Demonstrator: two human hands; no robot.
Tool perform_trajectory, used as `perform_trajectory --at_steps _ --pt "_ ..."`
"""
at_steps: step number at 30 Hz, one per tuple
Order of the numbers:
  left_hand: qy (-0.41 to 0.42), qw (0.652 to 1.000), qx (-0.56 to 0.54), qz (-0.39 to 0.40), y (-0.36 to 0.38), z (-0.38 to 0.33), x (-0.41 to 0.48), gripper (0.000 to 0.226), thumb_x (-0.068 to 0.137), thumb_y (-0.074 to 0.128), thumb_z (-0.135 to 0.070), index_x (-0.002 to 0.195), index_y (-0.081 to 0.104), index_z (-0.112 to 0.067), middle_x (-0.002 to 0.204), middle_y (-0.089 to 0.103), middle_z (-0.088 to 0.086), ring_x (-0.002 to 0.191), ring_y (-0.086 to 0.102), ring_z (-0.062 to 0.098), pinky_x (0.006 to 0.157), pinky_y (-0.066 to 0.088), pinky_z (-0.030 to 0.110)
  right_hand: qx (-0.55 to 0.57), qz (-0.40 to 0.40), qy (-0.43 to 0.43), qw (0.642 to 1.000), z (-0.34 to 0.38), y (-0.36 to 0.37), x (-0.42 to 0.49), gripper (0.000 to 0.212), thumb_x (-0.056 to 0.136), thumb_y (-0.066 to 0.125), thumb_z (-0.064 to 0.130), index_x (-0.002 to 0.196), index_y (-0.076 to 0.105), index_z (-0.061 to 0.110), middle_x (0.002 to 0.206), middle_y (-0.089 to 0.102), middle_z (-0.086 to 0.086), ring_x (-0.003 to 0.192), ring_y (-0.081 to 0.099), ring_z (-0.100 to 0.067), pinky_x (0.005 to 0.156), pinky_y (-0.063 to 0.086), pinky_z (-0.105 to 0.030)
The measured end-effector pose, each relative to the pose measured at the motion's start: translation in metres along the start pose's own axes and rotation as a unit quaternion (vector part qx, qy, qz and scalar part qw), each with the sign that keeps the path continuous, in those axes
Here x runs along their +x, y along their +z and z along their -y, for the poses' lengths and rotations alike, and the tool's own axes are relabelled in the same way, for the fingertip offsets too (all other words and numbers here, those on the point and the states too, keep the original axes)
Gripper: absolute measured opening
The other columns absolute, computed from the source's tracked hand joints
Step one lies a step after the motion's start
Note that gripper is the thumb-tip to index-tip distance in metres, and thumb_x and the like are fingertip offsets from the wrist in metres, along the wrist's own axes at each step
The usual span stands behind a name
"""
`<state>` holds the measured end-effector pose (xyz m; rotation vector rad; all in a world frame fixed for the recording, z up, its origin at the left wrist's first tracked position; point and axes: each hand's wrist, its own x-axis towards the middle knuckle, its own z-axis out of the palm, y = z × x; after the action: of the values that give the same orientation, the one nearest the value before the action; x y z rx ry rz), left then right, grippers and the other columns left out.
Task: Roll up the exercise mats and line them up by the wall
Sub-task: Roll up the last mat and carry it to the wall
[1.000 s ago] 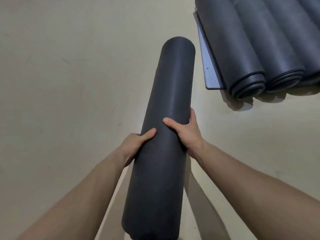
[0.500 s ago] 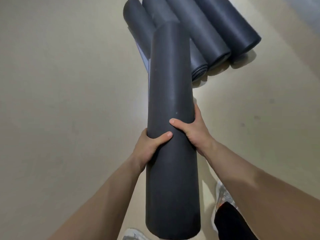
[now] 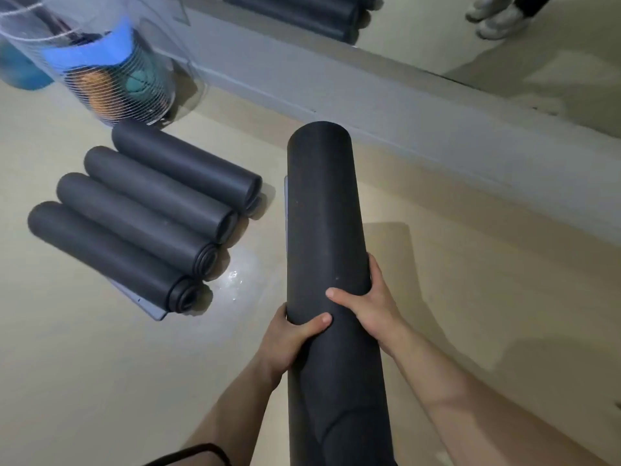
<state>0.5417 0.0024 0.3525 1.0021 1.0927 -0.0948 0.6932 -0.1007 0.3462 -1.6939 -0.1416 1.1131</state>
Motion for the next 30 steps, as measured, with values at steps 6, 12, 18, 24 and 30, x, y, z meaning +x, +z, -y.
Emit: perform_trajectory --at_steps 6,12,18,24,30 --pt "0.008 0.989 0.091 0.118 0.135 -0.027 0.048 0.053 0.075 0.093 -0.028 0.117 0.061 -0.025 0.102 0.078 -0.015 0.094 0.075 0.009 0.07 0.058 0.019 0.058 -0.131 -0.004 0.99 -0.001 -0.139 -0.003 0.095 0.058 0.092 0.044 0.141 0.045 0.047 0.128 0.068 0.018 0.115 0.068 -0.01 0.102 0.056 -0.044" --pt "0.012 0.965 0.168 0.202 0.277 -0.021 0.081 0.051 0.072 0.093 -0.031 0.111 0.061 -0.031 0.104 0.077 -0.015 0.096 0.074 0.005 0.071 0.057 0.016 0.107 -0.227 -0.005 0.968 -0.025 -0.276 -0.018 0.096 0.055 0.091 0.045 0.14 0.047 0.046 0.126 0.069 0.019 0.112 0.069 -0.009 0.101 0.056 -0.042" --pt "-0.004 0.937 0.244 0.249 0.423 0.025 0.108 0.089 0.054 0.094 -0.051 0.13 0.058 -0.024 0.117 0.075 -0.012 0.103 0.073 0.006 0.081 0.058 0.021 0.151 -0.284 0.024 0.947 -0.082 -0.417 -0.038 0.085 0.065 0.094 0.032 0.131 0.045 0.05 0.124 0.068 0.018 0.111 0.068 -0.009 0.101 0.055 -0.041" --pt "-0.047 0.923 0.287 0.251 0.576 0.096 0.125 0.09 0.05 0.094 -0.054 0.127 0.056 -0.028 0.118 0.073 -0.011 0.099 0.073 0.004 0.075 0.057 0.018 0.162 -0.294 0.057 0.94 -0.154 -0.568 -0.061 0.105 0.051 0.091 0.049 0.143 0.043 0.045 0.131 0.065 0.016 0.117 0.066 -0.014 0.103 0.055 -0.046" --pt "-0.077 0.92 0.286 0.256 0.716 0.169 0.159 0.086 0.048 0.101 -0.046 0.119 0.058 -0.023 0.115 0.074 -0.004 0.098 0.074 0.009 0.078 0.059 0.023 0.162 -0.324 0.077 0.929 -0.221 -0.704 -0.065 0.082 0.07 0.093 0.025 0.134 0.046 0.046 0.123 0.066 0.02 0.107 0.067 -0.003 0.1 0.057 -0.037"
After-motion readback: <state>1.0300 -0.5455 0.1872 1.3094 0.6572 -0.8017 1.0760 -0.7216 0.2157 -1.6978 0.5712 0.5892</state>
